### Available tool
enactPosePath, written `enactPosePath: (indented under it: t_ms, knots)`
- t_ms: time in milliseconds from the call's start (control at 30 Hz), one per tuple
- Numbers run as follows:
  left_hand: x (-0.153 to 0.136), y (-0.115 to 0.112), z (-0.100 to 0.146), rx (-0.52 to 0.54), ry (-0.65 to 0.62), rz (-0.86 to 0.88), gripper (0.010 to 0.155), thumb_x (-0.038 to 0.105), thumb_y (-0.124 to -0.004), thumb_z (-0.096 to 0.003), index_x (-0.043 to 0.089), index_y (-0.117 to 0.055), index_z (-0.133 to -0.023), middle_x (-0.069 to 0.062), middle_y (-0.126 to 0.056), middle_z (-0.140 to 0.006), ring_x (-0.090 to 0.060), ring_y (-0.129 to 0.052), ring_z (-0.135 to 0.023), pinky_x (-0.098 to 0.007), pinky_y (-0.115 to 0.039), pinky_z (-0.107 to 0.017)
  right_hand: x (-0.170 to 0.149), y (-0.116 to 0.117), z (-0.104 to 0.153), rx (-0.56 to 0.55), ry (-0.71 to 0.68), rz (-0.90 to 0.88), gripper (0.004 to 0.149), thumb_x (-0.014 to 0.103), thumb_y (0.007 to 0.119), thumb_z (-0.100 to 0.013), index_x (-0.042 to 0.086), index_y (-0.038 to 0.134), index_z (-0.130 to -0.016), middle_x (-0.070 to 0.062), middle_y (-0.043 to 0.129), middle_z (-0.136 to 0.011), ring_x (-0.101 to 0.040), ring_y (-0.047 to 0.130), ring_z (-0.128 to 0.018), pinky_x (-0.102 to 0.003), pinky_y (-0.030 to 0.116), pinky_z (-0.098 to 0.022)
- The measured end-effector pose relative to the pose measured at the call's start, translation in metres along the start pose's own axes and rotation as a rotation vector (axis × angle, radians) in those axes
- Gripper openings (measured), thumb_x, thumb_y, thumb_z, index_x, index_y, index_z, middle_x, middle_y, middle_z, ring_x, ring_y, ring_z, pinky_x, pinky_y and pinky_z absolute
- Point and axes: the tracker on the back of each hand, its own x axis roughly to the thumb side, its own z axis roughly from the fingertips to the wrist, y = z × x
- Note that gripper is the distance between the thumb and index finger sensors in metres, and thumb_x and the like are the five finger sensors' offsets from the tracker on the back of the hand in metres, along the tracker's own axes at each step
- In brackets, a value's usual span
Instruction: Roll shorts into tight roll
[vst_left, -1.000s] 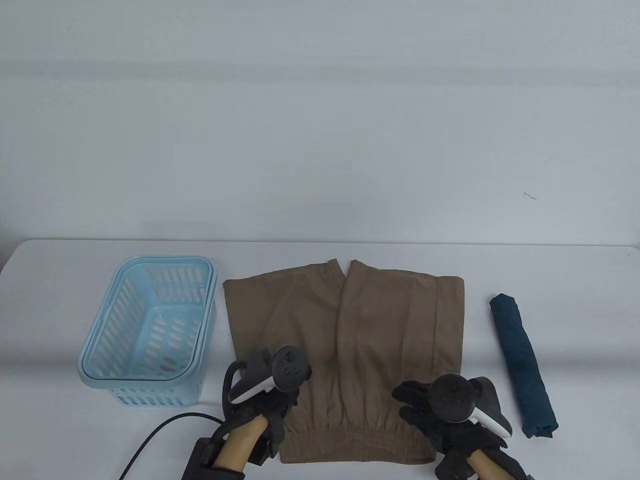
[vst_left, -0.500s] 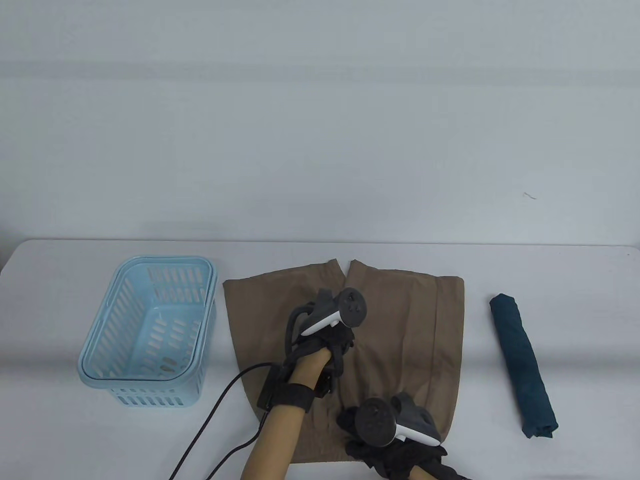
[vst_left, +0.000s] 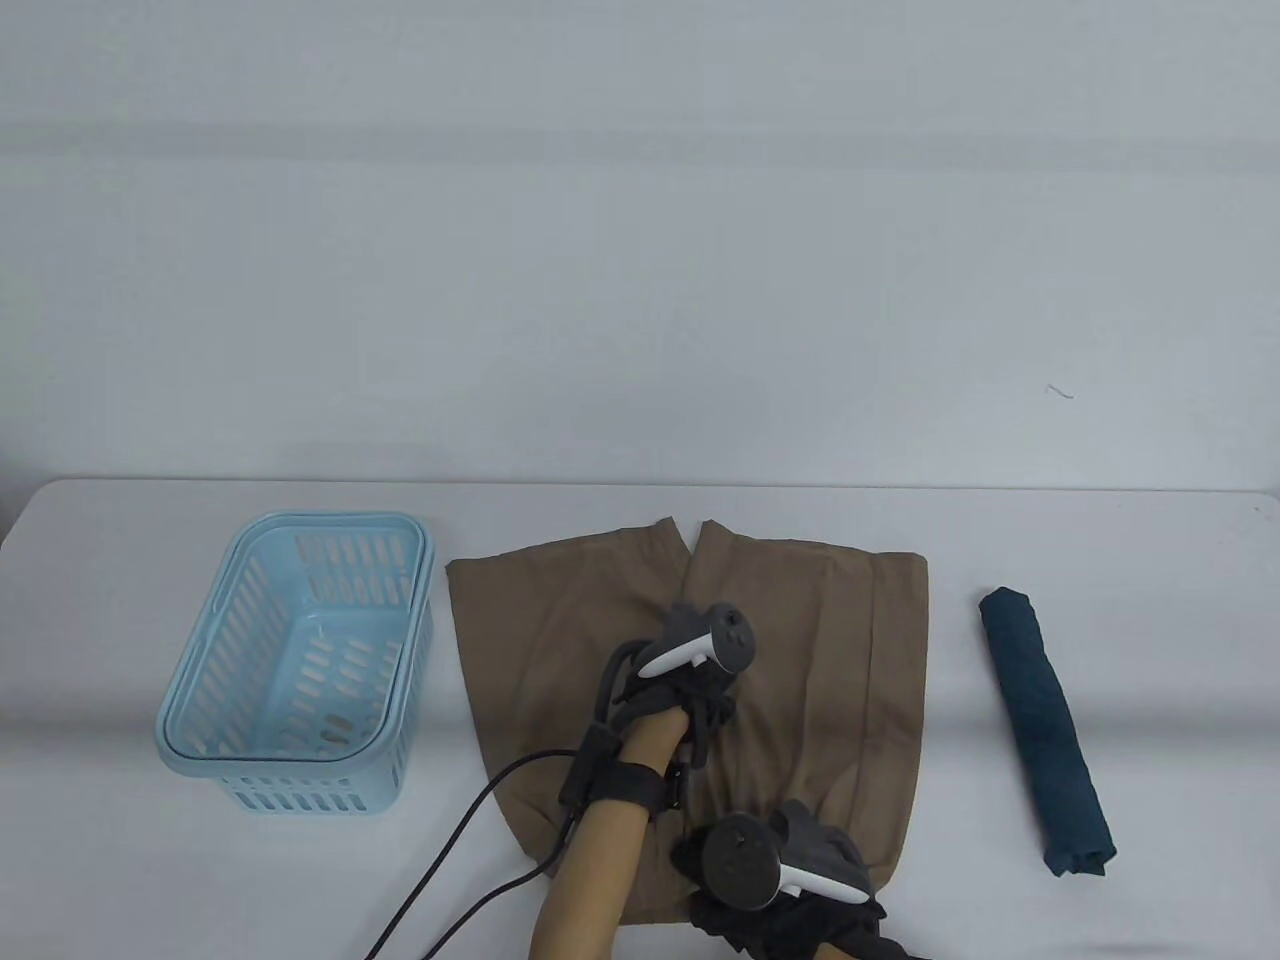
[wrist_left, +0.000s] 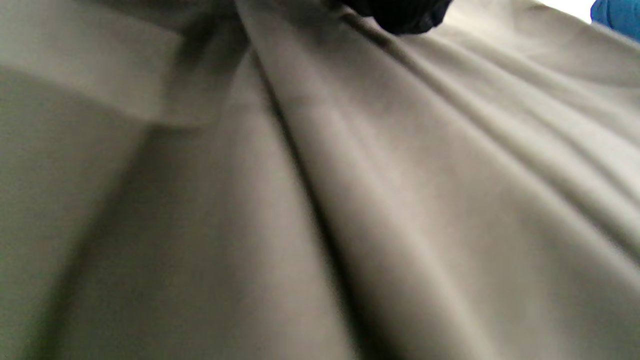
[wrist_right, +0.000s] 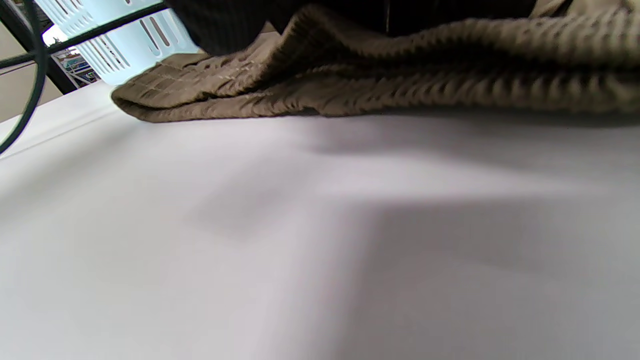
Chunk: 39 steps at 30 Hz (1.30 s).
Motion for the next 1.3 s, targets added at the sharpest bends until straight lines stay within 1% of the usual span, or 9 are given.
enactPosePath:
  t_ms: [133, 333, 433, 567, 800, 933, 1033, 1100, 1300]
  knots:
    - [-0.002, -0.003, 0.001, 0.018, 0.001, 0.004, 0.060, 0.037, -0.059, -0.0565, 0.025, -0.032, -0.108, -0.012, -0.018, -0.115, -0.047, -0.022, -0.106, -0.069, -0.029, -0.072, 0.001, 0.000, 0.000, 0.004, 0.005, 0.005, 0.062, 0.038, 0.062, -0.054, 0.017, 0.044, -0.109, -0.013, 0.040, -0.114, -0.042, 0.044, -0.100, -0.061, 0.044, -0.071]
    - [0.001, -0.003, 0.002, 0.033, 0.030, -0.058, 0.058, 0.037, -0.058, -0.0567, 0.026, -0.033, -0.108, -0.010, -0.022, -0.115, -0.045, -0.027, -0.107, -0.069, -0.032, -0.073, -0.002, -0.004, 0.000, 0.020, 0.015, -0.034, 0.060, 0.038, 0.062, -0.054, 0.016, 0.048, -0.108, -0.014, 0.044, -0.114, -0.041, 0.047, -0.100, -0.061, 0.046, -0.071]
    - [0.002, -0.002, 0.002, 0.021, 0.046, -0.062, 0.056, 0.032, -0.056, -0.0574, 0.026, -0.032, -0.108, -0.010, -0.021, -0.115, -0.045, -0.027, -0.107, -0.069, -0.032, -0.073, -0.004, -0.006, 0.001, 0.021, 0.024, -0.049, 0.059, 0.037, 0.062, -0.054, 0.016, 0.050, -0.107, -0.014, 0.046, -0.113, -0.041, 0.048, -0.100, -0.061, 0.046, -0.071]
    - [0.004, -0.002, 0.003, 0.029, 0.069, -0.090, 0.055, 0.029, -0.055, -0.0574, 0.026, -0.033, -0.107, -0.010, -0.023, -0.115, -0.045, -0.030, -0.107, -0.069, -0.033, -0.073, -0.007, -0.008, 0.002, 0.024, 0.037, -0.044, 0.058, 0.038, 0.062, -0.054, 0.016, 0.054, -0.106, -0.014, 0.048, -0.112, -0.041, 0.050, -0.099, -0.061, 0.047, -0.070]
    - [0.005, -0.006, 0.006, 0.054, 0.104, -0.167, 0.057, 0.024, -0.056, -0.0563, 0.024, -0.030, -0.107, -0.012, -0.024, -0.114, -0.043, -0.034, -0.106, -0.065, -0.033, -0.074, -0.020, -0.016, 0.006, 0.024, 0.108, -0.074, 0.051, 0.036, 0.062, -0.054, 0.015, 0.064, -0.101, -0.013, 0.056, -0.110, -0.042, 0.054, -0.098, -0.061, 0.049, -0.070]
    - [0.006, -0.008, 0.007, 0.066, 0.123, -0.209, 0.058, 0.021, -0.056, -0.0556, 0.024, -0.029, -0.107, -0.012, -0.025, -0.114, -0.043, -0.037, -0.105, -0.065, -0.034, -0.074, -0.028, -0.021, 0.008, 0.004, 0.147, -0.090, 0.049, 0.036, 0.062, -0.054, 0.014, 0.069, -0.097, -0.013, 0.060, -0.108, -0.042, 0.058, -0.097, -0.061, 0.050, -0.069]
    - [0.006, -0.009, 0.007, 0.079, 0.132, -0.203, 0.057, 0.020, -0.056, -0.0556, 0.023, -0.029, -0.107, -0.013, -0.026, -0.114, -0.043, -0.038, -0.105, -0.066, -0.034, -0.073, -0.033, -0.023, 0.009, 0.009, 0.184, -0.095, 0.053, 0.038, 0.062, -0.054, 0.012, 0.066, -0.100, -0.016, 0.061, -0.106, -0.043, 0.058, -0.097, -0.062, 0.050, -0.069]
    - [0.007, -0.011, 0.007, 0.082, 0.138, -0.225, 0.058, 0.020, -0.056, -0.0557, 0.023, -0.029, -0.107, -0.013, -0.026, -0.114, -0.043, -0.038, -0.105, -0.067, -0.036, -0.073, -0.035, -0.024, 0.009, 0.006, 0.204, -0.067, 0.054, 0.039, 0.062, -0.054, 0.014, 0.062, -0.102, -0.016, 0.062, -0.105, -0.043, 0.059, -0.096, -0.063, 0.051, -0.069]
    - [0.014, -0.013, 0.009, 0.092, 0.161, -0.308, 0.058, 0.021, -0.057, -0.0556, 0.019, -0.030, -0.107, -0.015, -0.030, -0.113, -0.043, -0.044, -0.103, -0.070, -0.034, -0.072, -0.035, -0.027, 0.010, 0.040, 0.269, -0.013, 0.052, 0.039, 0.061, -0.054, 0.013, 0.066, -0.100, -0.015, 0.060, -0.105, -0.044, 0.058, -0.098, -0.065, 0.049, -0.068]
